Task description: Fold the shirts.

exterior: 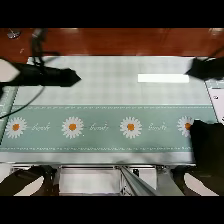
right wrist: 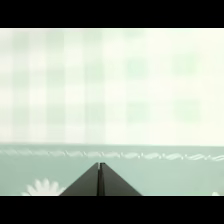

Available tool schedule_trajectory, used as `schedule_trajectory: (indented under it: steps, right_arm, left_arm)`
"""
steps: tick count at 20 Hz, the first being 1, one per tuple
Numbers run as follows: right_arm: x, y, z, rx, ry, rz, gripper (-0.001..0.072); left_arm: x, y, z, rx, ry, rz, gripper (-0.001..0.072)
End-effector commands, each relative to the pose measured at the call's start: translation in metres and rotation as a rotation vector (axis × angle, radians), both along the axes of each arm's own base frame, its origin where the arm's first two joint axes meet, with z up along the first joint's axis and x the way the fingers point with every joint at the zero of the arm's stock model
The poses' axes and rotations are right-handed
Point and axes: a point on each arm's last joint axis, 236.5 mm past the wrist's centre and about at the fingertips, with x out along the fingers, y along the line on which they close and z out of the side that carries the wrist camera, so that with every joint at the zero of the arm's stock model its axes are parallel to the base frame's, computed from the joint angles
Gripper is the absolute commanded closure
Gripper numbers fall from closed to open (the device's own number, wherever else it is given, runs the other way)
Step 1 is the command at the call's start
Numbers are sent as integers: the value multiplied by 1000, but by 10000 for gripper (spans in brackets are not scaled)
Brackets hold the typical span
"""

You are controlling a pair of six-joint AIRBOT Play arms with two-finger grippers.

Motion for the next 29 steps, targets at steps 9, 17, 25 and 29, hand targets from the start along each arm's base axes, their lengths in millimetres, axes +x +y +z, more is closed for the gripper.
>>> schedule_trajectory:
  steps: [9, 17, 25, 29]
  right_arm:
    - [-34, 42, -149, -221, 264, 88, 684]
    - [-34, 42, -149, -221, 264, 88, 684]
    - [-34, 42, -149, -221, 264, 88, 684]
    - [-34, 42, -149, -221, 264, 88, 685]
  left_arm:
    - [-11, 49, -105, 270, 219, 47, 674]
    - [-10, 50, -105, 271, 222, 49, 674]
    - [-10, 50, -105, 271, 222, 49, 674]
    - [-10, 50, -105, 271, 222, 49, 674]
